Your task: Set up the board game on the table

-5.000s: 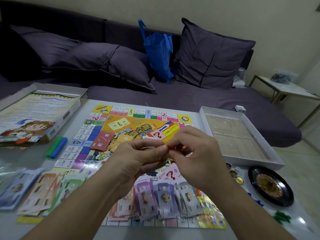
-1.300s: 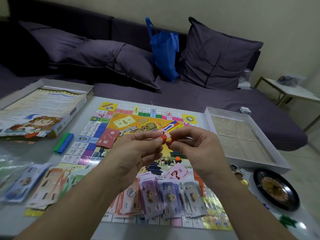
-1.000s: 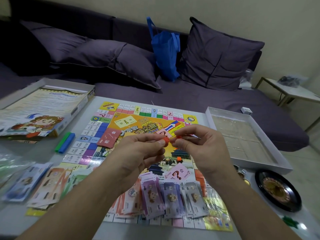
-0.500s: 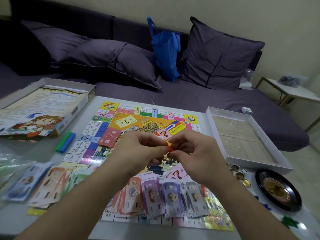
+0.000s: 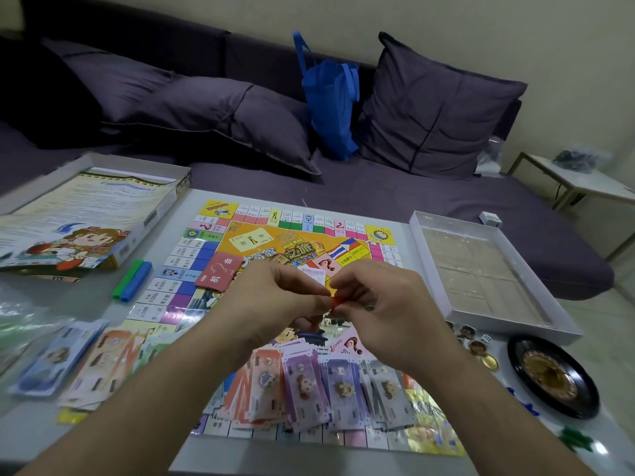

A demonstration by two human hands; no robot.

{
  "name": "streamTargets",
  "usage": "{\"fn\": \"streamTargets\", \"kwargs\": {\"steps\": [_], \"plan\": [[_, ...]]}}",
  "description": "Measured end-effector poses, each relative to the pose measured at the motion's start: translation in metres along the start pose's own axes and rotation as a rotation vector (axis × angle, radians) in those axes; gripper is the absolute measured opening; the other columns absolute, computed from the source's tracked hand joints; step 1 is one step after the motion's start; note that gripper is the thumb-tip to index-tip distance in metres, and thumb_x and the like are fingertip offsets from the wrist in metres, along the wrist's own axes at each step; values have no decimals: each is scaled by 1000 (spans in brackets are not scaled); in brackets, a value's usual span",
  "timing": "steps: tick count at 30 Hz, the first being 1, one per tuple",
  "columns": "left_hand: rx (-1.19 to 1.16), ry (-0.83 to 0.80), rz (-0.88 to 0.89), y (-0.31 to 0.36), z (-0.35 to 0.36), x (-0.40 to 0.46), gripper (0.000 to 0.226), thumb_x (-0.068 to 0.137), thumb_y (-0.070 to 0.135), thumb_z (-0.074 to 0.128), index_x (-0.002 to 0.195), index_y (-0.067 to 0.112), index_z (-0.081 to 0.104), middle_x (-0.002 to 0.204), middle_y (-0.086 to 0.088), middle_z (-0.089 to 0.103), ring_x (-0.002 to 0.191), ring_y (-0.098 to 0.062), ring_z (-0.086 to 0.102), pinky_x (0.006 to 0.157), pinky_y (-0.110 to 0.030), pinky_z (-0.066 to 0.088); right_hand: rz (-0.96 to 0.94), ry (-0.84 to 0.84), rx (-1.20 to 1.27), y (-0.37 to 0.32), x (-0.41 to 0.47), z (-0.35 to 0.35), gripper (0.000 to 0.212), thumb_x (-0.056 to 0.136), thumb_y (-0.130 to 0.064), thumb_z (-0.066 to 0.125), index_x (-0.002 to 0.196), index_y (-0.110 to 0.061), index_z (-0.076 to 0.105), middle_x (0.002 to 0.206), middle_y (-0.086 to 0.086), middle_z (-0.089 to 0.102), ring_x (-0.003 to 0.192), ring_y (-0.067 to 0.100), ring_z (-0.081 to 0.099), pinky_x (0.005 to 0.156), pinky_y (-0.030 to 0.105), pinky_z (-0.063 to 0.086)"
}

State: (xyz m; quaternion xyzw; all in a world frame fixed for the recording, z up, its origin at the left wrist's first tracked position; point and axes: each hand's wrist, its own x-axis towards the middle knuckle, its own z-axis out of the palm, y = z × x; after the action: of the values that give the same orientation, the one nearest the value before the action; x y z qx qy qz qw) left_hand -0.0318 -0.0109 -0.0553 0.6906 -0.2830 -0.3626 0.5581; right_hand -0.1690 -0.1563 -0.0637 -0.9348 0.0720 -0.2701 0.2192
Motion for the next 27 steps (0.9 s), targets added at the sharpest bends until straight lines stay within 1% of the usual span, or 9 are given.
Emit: {"fn": "streamTargets", "kwargs": {"steps": [5, 8, 12, 16, 19, 22, 23, 25, 27], "plan": [[-87, -25, -33, -1, -1, -1, 6, 83, -1, 82, 87, 4, 83, 84, -19, 78, 66, -21, 74, 61, -22, 58, 43, 14, 70, -1, -2, 2, 27, 81, 8, 81, 99, -12, 74, 89, -4, 69, 82, 10, 68, 71, 29, 61], [-106, -42, -23, -2, -2, 0, 7, 84, -1, 81, 90, 2, 82, 84, -19, 78, 69, -23, 76, 63, -24, 60, 49, 43, 121, -2, -4, 5, 28, 81, 7, 82, 99, -12, 75, 91, -4, 70, 84, 11, 70, 72, 30, 62], [-244, -67, -58, -7, 1, 6, 12, 90, -1, 74, 102, -3, 77, 91, -22, 77, 76, -25, 76, 68, -29, 61, 201, 112, 245, -5, -4, 10, 28, 84, 3, 83, 102, -17, 76, 94, -8, 73, 88, 11, 72, 75, 30, 63], [-333, -105, -89, -13, 11, 7, 17, 96, 6, 69, 110, 0, 76, 91, -20, 72, 69, -18, 62, 60, -22, 53, 216, 91, 258, -7, -4, 13, 34, 86, 3, 78, 111, -20, 76, 98, -12, 74, 95, 6, 71, 75, 27, 62], [-358, -51, -113, -19, 17, 10, 17, 100, 5, 64, 111, 0, 76, 92, -34, 61, 73, -24, 49, 57, -26, 44, 269, 8, 354, -3, -1, 16, 45, 86, 3, 78, 122, -24, 73, 109, -12, 75, 104, 9, 71, 77, 30, 62], [-433, 64, -188, -22, 17, 18, 17, 102, -3, 56, 109, -8, 71, 76, -17, 54, 61, -18, 43, 55, -30, 36, 509, -11, 511, 17, 5, 19, 42, 90, 0, 77, 123, -25, 69, 113, -8, 73, 102, 15, 71, 79, 32, 63], [-455, 82, -207, -23, 17, 19, 18, 102, -5, 54, 107, -9, 71, 74, -14, 56, 58, -17, 42, 54, -30, 34, 586, 12, 453, 27, 6, 20, 37, 92, 0, 74, 120, -24, 68, 112, -7, 72, 100, 16, 71, 76, 28, 62], [-482, 94, -233, -23, 16, 22, 20, 102, -7, 51, 105, -11, 70, 72, -12, 55, 56, -15, 41, 53, -29, 32, 709, 19, 184, 49, 6, 18, 35, 96, -1, 66, 122, -23, 64, 115, -6, 68, 101, 15, 67, 67, 18, 53], [-484, 99, -251, -23, 16, 23, 22, 101, -9, 48, 106, -10, 69, 73, -13, 52, 56, -15, 40, 51, -28, 32, 791, -41, -77, 67, 6, 18, 48, 94, 1, 61, 137, -19, 57, 129, 1, 62, 111, 19, 60, 72, 21, 50]]}}
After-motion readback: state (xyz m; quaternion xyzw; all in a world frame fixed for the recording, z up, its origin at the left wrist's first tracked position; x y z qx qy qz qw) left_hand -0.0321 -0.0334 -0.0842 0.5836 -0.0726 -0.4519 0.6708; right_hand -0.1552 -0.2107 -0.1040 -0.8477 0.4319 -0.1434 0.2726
